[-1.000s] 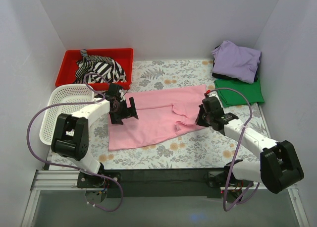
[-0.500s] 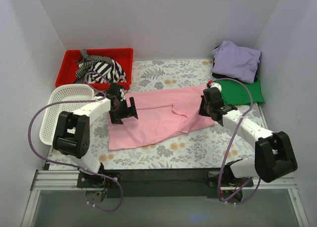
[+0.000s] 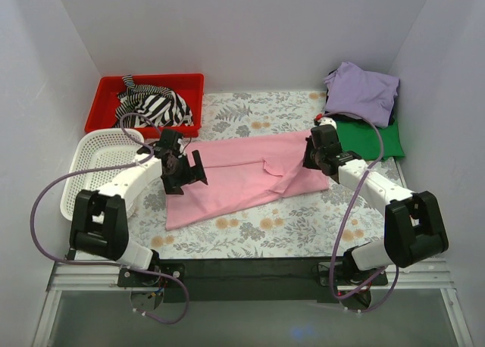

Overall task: Fold and stack the t-shirts
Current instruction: Fold the tshirt

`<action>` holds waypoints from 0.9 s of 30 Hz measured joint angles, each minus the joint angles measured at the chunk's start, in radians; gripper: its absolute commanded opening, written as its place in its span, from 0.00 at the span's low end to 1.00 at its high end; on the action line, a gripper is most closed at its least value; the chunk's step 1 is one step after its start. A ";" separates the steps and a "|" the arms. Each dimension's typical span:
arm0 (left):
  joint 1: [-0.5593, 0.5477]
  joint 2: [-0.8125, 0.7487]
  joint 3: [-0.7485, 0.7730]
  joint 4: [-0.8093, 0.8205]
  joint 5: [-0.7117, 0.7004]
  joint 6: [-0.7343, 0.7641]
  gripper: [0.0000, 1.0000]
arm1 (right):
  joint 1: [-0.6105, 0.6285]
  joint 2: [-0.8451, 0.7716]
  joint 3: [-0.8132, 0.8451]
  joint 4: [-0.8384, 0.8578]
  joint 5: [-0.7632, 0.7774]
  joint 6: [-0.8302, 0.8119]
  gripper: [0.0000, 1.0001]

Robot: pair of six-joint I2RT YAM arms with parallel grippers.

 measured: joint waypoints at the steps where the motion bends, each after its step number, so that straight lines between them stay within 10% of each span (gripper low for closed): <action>1: 0.000 -0.030 -0.010 -0.016 0.000 -0.011 0.95 | 0.000 0.000 0.000 0.000 -0.006 -0.002 0.07; 27: -0.115 -0.101 -0.045 -0.312 -0.043 0.008 0.90 | -0.033 0.035 0.000 0.053 -0.142 -0.042 0.09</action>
